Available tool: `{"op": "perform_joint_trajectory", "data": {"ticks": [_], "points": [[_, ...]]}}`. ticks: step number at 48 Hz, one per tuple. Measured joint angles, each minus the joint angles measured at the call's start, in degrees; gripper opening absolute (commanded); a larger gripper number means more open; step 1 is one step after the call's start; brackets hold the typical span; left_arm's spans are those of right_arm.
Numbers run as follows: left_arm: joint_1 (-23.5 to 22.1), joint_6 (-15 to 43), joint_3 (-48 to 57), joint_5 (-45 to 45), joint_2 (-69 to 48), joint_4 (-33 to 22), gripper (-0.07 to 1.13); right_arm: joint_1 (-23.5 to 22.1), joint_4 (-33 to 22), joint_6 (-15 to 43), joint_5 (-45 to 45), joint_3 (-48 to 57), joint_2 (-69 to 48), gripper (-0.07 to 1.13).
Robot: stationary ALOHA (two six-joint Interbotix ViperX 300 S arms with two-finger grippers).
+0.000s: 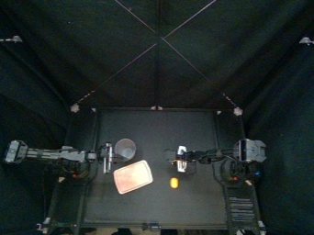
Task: Pick the shrimp then place it in the grey bowl
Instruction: Place shrimp in the grey bowl
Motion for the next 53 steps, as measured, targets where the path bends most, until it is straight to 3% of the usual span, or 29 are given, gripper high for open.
{"op": "perform_joint_trajectory", "data": {"ticks": [13, 27, 40, 53], "points": [[0.0, 0.0, 0.3, -0.8, -0.3, 0.0, 0.06, 1.1, 0.6, 0.1, -1.0, -2.6, -2.2, 0.56], [0.9, 0.0, 0.3, -2.6, -0.3, 0.0, 0.05, 1.5, 0.3, -0.1, -11.2, -13.4, -3.6, 0.56], [1.1, 0.1, 0.4, -5.7, -0.4, 0.7, 0.06, 1.1, -0.8, -0.1, -20.4, -24.3, 5.4, 0.57], [1.1, 0.1, 0.5, -6.3, -0.4, 1.4, 0.06, 1.1, -0.8, -0.1, -22.5, -35.9, 15.2, 0.58]]}}
